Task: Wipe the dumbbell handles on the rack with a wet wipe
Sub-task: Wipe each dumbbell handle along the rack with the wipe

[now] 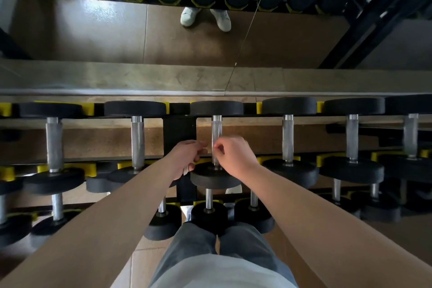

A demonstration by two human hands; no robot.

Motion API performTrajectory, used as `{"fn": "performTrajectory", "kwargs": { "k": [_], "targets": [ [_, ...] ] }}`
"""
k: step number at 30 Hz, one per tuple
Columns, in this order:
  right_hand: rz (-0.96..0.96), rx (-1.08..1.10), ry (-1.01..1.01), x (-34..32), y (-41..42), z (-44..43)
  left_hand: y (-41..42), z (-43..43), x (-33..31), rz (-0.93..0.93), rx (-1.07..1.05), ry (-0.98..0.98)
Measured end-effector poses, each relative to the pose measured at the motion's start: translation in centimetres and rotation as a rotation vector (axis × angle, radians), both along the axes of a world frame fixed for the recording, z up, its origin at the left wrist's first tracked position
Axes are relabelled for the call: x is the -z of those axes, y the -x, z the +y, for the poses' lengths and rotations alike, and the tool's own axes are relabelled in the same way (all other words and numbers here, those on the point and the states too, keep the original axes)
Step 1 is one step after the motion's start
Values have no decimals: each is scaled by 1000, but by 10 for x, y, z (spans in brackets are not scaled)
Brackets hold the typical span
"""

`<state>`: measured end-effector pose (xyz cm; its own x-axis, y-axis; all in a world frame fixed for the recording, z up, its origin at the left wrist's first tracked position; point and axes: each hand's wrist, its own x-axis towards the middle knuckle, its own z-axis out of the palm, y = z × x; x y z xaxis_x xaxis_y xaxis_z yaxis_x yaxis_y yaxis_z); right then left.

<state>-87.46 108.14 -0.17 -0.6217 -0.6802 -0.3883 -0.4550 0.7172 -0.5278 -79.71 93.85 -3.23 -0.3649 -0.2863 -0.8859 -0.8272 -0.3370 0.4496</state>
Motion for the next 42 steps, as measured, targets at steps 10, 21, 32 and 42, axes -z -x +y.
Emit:
{"fn": "performTrajectory", "kwargs": {
  "k": [10, 21, 32, 42],
  "targets": [
    [10, -145, -114, -3, 0, -6, -5, -1, -1, -6, 7, -28],
    [-279, 295, 116, -12, 6, -11, -15, 1, -15, 276, 62, -18],
    [-391, 455, 133, -7, -4, -3, -9, -4, -9, 268, -74, -32],
    [-183, 425, -67, 11, -31, 10, 17, 5, -7, 335, -18, 252]
  ]
}}
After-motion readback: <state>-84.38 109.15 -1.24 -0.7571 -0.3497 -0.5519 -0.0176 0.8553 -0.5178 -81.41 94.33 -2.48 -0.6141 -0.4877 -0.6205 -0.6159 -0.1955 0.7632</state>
